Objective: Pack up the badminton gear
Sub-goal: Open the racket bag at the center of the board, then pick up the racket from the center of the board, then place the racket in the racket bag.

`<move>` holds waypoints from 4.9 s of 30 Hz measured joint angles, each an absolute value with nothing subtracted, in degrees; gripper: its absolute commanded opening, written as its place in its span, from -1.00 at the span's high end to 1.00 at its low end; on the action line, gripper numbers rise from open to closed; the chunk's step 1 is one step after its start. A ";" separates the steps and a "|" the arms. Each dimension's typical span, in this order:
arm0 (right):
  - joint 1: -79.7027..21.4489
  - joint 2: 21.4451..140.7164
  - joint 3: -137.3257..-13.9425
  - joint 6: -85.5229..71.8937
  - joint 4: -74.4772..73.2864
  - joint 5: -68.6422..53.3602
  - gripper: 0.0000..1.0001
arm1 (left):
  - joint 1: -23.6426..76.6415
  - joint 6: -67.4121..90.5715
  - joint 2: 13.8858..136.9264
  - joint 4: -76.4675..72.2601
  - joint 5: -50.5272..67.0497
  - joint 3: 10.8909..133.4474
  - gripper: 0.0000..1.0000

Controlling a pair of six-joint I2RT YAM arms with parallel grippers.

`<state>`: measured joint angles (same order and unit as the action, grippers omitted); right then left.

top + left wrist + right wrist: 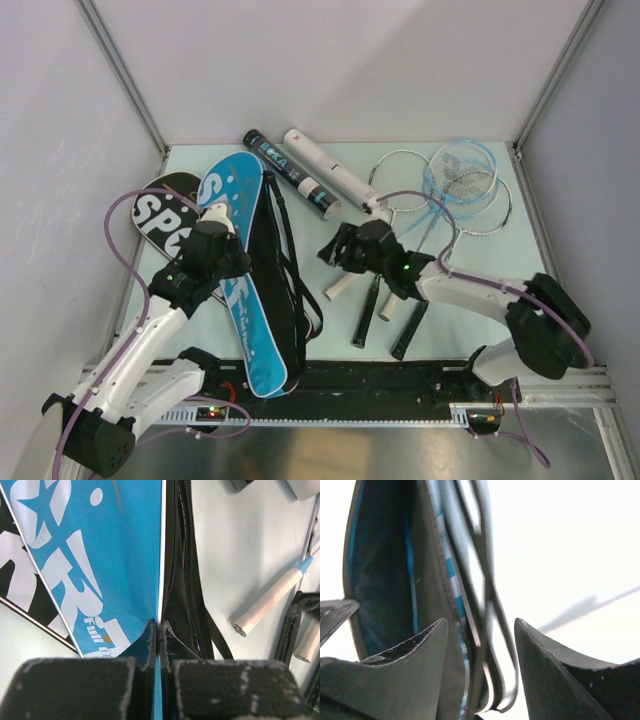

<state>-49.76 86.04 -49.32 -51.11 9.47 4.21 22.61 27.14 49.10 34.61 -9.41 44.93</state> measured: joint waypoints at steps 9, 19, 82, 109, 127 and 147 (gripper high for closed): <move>-33.61 67.81 -41.82 -50.57 -10.87 10.24 -0.15 | 22.50 23.68 49.08 34.54 -4.93 44.93 1.00; -15.79 65.49 -40.10 -44.97 -18.02 7.51 -0.17 | 22.11 21.37 48.73 34.44 0.67 44.91 0.99; -5.72 91.42 -45.78 -39.53 -4.80 -4.95 1.00 | 13.41 21.41 49.34 32.95 8.19 44.73 1.00; -35.75 54.61 -46.96 -31.09 -29.74 -6.87 1.00 | 12.99 21.52 49.60 32.18 6.63 44.66 0.99; -68.90 62.65 -43.00 -43.05 -29.76 6.57 1.00 | 12.93 21.50 49.45 32.16 6.68 44.64 1.00; -72.36 75.72 -48.36 -45.19 -23.64 4.27 1.00 | 12.84 21.56 49.52 30.59 11.11 43.16 1.00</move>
